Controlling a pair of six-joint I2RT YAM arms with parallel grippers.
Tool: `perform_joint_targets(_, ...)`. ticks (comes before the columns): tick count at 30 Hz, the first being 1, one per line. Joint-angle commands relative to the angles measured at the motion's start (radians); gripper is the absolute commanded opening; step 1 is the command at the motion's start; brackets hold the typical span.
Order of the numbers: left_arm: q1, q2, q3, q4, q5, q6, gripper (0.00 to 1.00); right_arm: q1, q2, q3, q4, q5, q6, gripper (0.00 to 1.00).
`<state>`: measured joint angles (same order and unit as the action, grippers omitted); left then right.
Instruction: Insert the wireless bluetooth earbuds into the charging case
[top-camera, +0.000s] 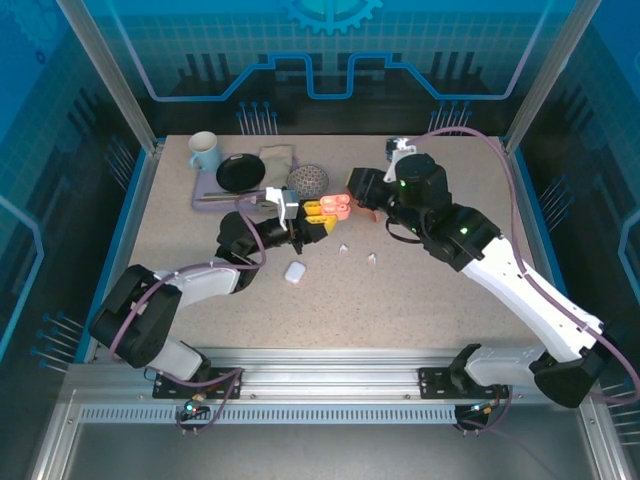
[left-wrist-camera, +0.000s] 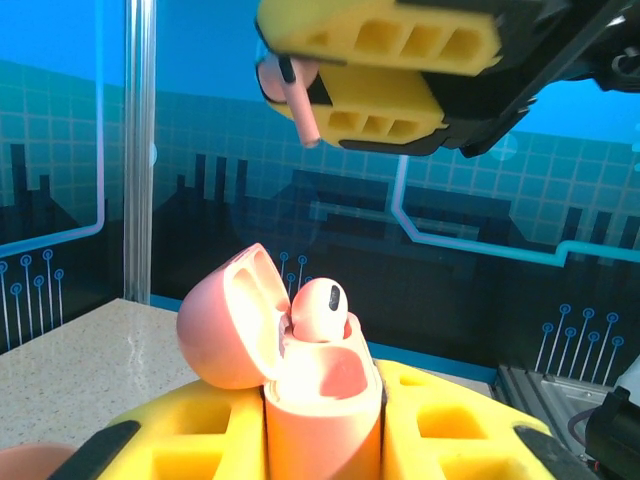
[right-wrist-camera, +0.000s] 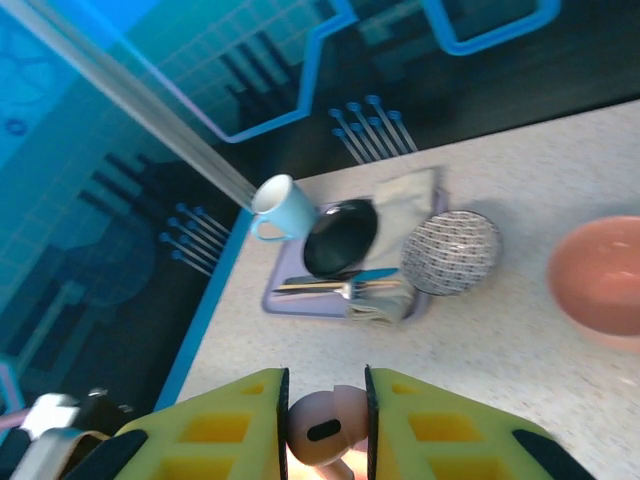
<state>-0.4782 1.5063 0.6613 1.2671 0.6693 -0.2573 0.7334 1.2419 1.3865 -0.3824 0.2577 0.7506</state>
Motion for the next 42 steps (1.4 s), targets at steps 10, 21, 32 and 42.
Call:
perform_joint_targets(10,-0.006,0.024,0.079,0.002,-0.016,-0.01,0.0,0.095,-0.031,-0.167,0.394,-0.021,-0.089,0.25)
perform_joint_targets(21,-0.006,0.029,0.097,-0.002,-0.017,-0.011,0.0,0.136,-0.082,-0.275,0.47,0.038,-0.138,0.24)
perform_joint_targets(32,-0.006,0.025,0.093,0.006,-0.02,-0.02,0.0,0.136,-0.078,-0.301,0.461,0.073,-0.153,0.23)
perform_joint_targets(42,-0.005,0.019,0.092,0.015,-0.021,-0.028,0.0,0.129,-0.056,-0.316,0.47,0.083,-0.143,0.23)
